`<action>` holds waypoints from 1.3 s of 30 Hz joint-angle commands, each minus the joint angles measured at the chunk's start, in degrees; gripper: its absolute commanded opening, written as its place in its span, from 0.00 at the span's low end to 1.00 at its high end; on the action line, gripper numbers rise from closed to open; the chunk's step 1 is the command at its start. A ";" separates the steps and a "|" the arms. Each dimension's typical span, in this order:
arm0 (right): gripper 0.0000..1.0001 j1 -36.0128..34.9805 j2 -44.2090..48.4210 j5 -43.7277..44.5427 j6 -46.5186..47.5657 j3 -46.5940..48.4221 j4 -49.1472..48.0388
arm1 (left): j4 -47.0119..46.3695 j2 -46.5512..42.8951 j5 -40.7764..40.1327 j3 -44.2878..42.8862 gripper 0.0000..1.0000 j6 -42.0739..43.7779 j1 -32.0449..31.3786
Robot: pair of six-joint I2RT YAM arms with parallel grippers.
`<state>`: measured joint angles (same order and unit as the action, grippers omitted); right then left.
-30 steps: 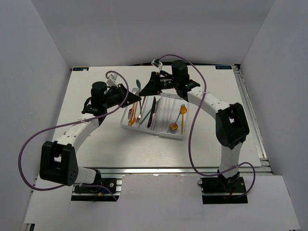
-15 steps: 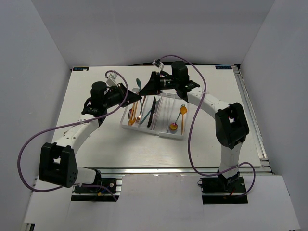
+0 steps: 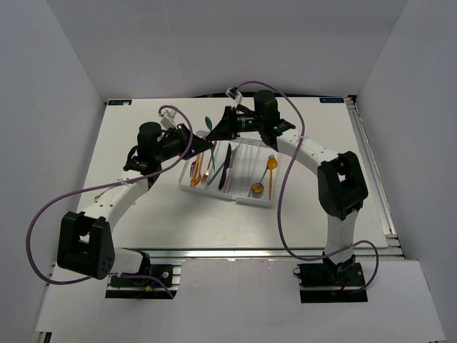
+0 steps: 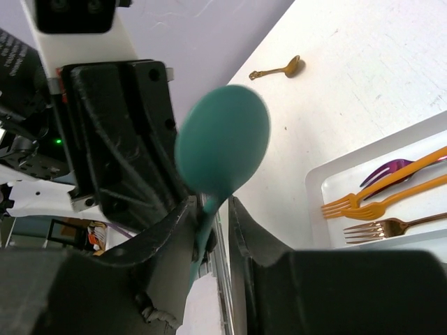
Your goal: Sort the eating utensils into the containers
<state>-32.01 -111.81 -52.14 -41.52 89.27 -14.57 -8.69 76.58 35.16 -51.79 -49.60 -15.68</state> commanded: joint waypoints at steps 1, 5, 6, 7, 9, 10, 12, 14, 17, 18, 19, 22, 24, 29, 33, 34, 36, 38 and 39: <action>0.31 -0.33 -0.87 0.37 0.91 2.04 -1.96 | -2.12 -1.17 0.62 0.29 0.04 -0.67 -0.93; 0.30 -0.33 -1.04 0.64 1.53 2.04 -1.69 | -2.12 -1.08 0.53 0.11 0.04 -0.67 -1.37; 0.27 -0.25 -1.04 0.55 1.70 1.96 -1.69 | -2.21 -1.34 0.53 0.20 0.05 -0.67 -1.37; 0.19 -0.25 -0.96 0.55 1.96 2.13 -1.69 | -2.21 -1.43 0.27 0.20 0.05 -0.67 -1.46; 0.10 -0.07 -0.69 0.29 2.58 1.87 -1.78 | -2.21 -1.60 0.09 0.46 0.08 -0.76 -1.37; 0.04 0.02 -0.34 0.28 3.02 1.69 -2.22 | -2.04 -1.69 -0.17 0.46 0.10 -0.76 -1.46; 0.00 0.72 0.18 0.20 3.46 1.17 -2.48 | -1.25 -1.87 -0.61 0.81 0.19 -0.93 -1.37; 0.00 1.86 1.06 0.11 4.60 0.03 -2.48 | 0.24 -2.13 -2.10 0.73 0.27 -0.58 -1.37; 0.00 3.96 2.73 0.20 7.67 -1.91 -1.17 | 2.88 -2.92 -4.47 0.55 0.52 0.73 -1.28; 0.00 4.67 3.17 0.28 8.64 -2.43 -0.64 | 4.54 -3.18 -5.09 0.29 0.56 1.17 -1.19; 0.00 5.28 4.31 0.46 9.78 -3.57 0.23 | 4.56 -3.80 -5.62 0.29 0.63 1.96 -1.02; 0.00 7.75 6.68 1.77 16.01 -6.03 5.06 | 8.33 -5.38 -7.29 0.11 0.74 3.81 0.47; 0.00 9.50 8.09 3.79 22.16 -7.44 10.40 | 12.01 -6.26 -7.56 0.20 0.75 5.30 2.75; 0.00 12.05 14.94 15.18 31.75 -15.77 20.88 | 23.85 -10.99 -13.50 1.08 0.76 9.86 11.61; 0.00 14.34 17.94 21.45 29.84 -23.16 19.84 | 33.35 -14.60 -22.65 1.43 0.73 12.16 17.77; 0.00 14.43 18.64 23.03 29.48 -23.96 19.67 | 34.78 -15.13 -27.64 1.43 0.72 12.25 18.40; 0.00 14.87 18.91 27.16 27.90 -25.54 19.58 | 37.85 -16.28 -31.01 1.87 0.74 12.51 20.77; 0.00 15.22 18.65 30.24 27.19 -26.34 18.88 | 38.92 -16.28 -31.81 2.30 0.78 13.57 23.75; 0.00 15.40 18.12 30.69 26.93 -26.78 18.70 | 39.97 -15.76 -31.73 2.48 0.81 13.92 24.73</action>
<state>-17.26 -94.21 -28.25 -14.17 63.22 4.75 24.40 61.39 9.13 -50.39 -38.17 6.50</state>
